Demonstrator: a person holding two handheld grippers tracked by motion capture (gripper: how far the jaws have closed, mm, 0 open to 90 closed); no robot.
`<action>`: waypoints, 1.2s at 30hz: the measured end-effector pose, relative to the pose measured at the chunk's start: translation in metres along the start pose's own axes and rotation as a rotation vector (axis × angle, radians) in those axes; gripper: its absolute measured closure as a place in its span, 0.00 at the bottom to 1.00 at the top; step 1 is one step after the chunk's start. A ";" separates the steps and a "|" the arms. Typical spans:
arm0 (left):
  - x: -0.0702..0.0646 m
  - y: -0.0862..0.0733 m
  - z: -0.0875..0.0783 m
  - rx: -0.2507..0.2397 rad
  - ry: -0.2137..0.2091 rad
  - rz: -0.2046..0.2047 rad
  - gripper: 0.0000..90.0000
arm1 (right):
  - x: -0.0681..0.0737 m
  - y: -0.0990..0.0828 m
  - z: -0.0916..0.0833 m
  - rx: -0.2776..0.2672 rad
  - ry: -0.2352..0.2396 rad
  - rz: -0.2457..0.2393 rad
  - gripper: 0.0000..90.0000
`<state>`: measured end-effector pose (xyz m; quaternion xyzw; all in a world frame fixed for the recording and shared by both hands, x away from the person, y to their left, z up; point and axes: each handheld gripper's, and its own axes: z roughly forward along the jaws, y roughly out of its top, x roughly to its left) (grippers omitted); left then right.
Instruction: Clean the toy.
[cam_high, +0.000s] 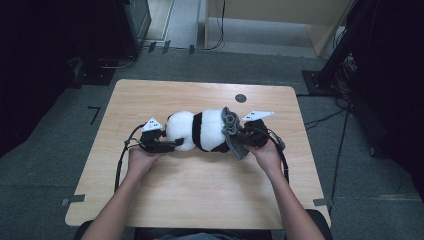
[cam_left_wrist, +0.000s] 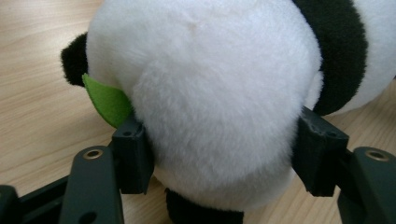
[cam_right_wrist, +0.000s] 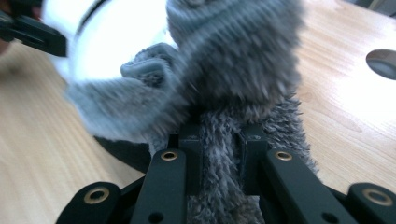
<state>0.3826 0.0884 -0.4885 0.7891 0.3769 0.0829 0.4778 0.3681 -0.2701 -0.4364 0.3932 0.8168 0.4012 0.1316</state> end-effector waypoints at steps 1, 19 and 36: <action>-0.001 0.000 -0.001 0.001 0.002 0.001 0.38 | 0.001 0.001 -0.005 -0.010 0.005 -0.003 0.86; -0.010 0.002 -0.007 0.024 0.023 -0.016 0.42 | 0.084 0.016 -0.005 -0.007 0.225 -0.224 0.86; -0.016 0.003 -0.010 0.029 0.029 -0.036 0.41 | 0.123 0.012 0.077 0.162 0.295 -0.309 0.85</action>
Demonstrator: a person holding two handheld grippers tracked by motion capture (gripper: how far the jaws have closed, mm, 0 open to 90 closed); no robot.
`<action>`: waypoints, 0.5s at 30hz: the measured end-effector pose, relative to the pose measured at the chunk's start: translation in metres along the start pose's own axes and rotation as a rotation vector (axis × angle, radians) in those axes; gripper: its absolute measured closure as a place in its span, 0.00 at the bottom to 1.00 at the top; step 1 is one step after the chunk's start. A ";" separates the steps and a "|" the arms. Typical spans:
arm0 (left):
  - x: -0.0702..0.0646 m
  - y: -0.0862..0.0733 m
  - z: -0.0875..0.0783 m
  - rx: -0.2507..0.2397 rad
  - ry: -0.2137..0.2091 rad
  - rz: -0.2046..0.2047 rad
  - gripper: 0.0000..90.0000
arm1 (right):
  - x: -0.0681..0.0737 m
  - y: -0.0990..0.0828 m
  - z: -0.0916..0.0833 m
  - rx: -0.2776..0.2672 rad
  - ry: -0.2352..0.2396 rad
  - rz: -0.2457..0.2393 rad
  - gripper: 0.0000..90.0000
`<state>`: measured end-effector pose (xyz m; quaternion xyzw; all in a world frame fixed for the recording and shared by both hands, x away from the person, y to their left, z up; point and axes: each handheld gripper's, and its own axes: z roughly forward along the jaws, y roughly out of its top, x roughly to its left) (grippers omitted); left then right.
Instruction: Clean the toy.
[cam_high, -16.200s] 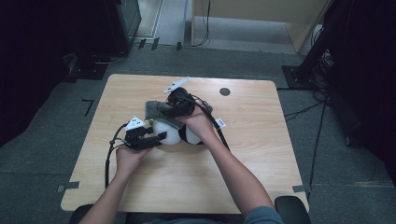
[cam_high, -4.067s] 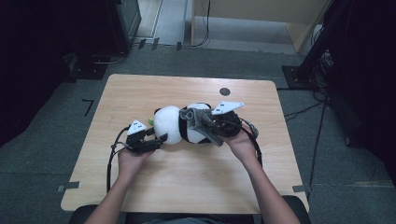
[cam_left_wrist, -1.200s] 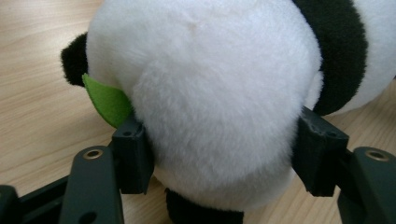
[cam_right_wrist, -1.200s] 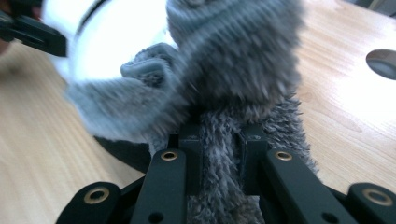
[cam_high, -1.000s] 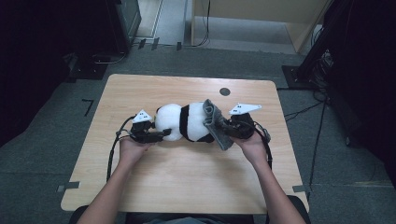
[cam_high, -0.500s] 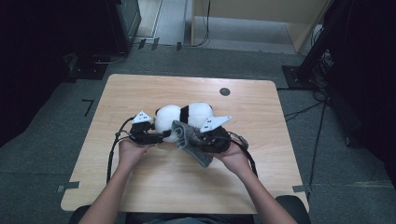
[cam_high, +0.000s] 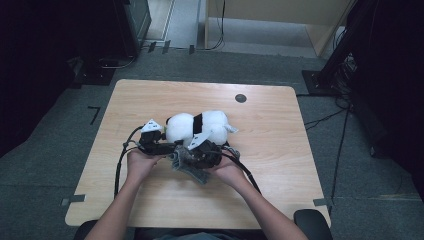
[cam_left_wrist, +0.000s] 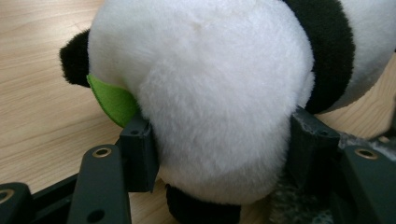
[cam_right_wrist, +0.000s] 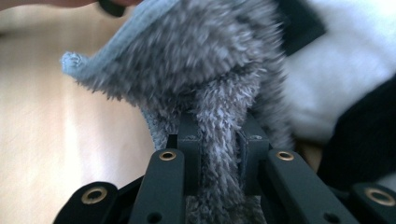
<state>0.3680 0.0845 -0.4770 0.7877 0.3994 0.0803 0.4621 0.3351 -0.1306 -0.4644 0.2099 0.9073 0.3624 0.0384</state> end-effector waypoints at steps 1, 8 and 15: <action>0.000 -0.001 0.000 0.000 0.004 0.003 0.41 | -0.002 0.001 0.003 -0.002 -0.004 0.013 0.85; 0.001 -0.003 0.000 -0.002 0.008 0.006 0.41 | -0.011 -0.003 0.004 -0.014 -0.025 0.061 0.84; 0.002 -0.004 0.000 0.005 0.019 0.014 0.40 | -0.015 -0.009 -0.012 -0.022 -0.080 0.071 0.84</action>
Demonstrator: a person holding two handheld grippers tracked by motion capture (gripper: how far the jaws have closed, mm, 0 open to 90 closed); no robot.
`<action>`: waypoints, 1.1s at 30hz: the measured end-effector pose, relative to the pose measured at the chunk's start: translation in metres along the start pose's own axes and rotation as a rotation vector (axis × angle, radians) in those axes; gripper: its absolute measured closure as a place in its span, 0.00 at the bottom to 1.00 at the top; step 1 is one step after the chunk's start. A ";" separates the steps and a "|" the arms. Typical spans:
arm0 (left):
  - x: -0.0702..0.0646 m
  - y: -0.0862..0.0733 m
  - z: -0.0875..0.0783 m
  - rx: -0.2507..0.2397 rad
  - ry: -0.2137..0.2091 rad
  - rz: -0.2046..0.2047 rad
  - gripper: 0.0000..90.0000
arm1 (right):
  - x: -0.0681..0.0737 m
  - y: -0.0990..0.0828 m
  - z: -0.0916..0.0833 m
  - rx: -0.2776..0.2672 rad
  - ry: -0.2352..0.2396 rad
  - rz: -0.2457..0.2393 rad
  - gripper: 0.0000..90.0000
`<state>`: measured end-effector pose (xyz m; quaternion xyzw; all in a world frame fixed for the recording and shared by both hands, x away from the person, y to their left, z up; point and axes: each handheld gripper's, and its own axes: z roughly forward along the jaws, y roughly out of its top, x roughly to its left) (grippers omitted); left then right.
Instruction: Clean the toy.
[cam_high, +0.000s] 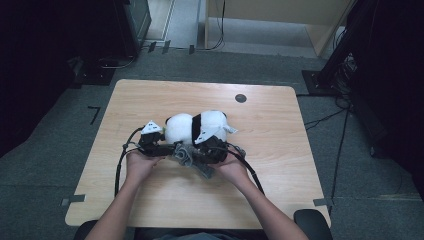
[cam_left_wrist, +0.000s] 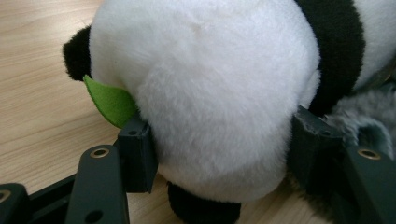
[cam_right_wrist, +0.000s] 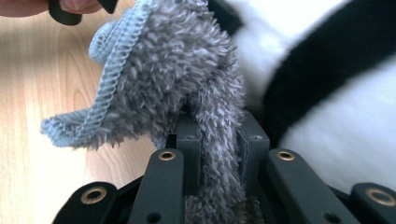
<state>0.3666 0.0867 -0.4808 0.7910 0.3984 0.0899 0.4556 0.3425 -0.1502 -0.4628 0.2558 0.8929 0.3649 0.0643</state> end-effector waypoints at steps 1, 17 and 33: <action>0.000 0.000 0.000 0.000 -0.001 0.001 0.40 | -0.001 -0.001 -0.003 -0.005 -0.009 0.003 0.84; 0.003 -0.001 0.000 -0.003 -0.022 -0.014 0.40 | -0.028 -0.043 -0.062 -0.015 -0.112 0.059 0.84; 0.002 -0.001 -0.001 0.005 -0.017 -0.007 0.40 | -0.026 -0.055 -0.079 -0.034 -0.083 0.028 0.86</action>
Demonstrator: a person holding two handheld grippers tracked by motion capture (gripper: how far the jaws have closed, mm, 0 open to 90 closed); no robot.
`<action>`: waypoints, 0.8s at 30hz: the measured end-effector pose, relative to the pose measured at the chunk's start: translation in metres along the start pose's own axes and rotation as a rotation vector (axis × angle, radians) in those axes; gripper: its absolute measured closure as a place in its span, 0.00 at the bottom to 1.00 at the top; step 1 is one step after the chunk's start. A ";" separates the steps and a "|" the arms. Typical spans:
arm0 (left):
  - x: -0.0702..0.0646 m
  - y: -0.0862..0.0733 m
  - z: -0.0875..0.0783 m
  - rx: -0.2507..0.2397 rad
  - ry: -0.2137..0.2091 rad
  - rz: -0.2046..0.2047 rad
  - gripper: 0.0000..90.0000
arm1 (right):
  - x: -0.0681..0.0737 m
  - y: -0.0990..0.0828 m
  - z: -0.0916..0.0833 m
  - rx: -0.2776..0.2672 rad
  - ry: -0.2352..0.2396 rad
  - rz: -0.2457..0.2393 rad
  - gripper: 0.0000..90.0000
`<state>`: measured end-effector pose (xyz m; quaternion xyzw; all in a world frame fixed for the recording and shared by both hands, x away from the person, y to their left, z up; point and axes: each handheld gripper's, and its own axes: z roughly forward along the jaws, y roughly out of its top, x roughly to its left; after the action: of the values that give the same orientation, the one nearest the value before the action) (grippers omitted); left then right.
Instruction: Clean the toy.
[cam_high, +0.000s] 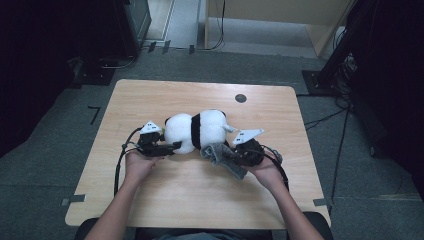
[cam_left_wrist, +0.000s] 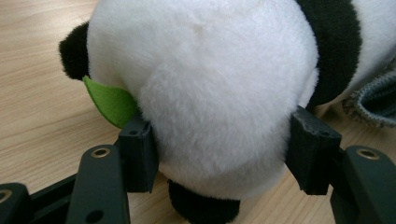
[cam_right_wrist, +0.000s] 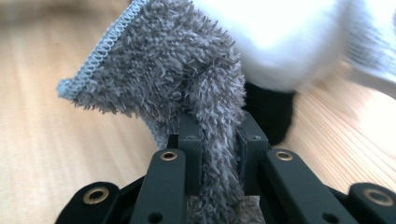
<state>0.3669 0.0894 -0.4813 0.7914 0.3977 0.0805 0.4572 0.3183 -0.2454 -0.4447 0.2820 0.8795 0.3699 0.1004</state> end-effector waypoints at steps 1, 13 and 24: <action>-0.001 0.000 0.000 -0.002 0.002 -0.001 0.40 | 0.004 0.002 0.001 -0.003 0.011 -0.012 0.86; -0.003 0.000 -0.002 -0.005 0.000 -0.017 0.40 | 0.046 0.053 0.053 -0.003 0.139 -0.160 0.86; -0.004 -0.004 -0.003 -0.012 0.008 -0.010 0.41 | 0.041 0.071 0.089 -0.010 0.123 -0.114 0.86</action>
<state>0.3608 0.0895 -0.4817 0.7864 0.4029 0.0836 0.4607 0.3484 -0.1289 -0.4562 0.2078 0.8967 0.3848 0.0686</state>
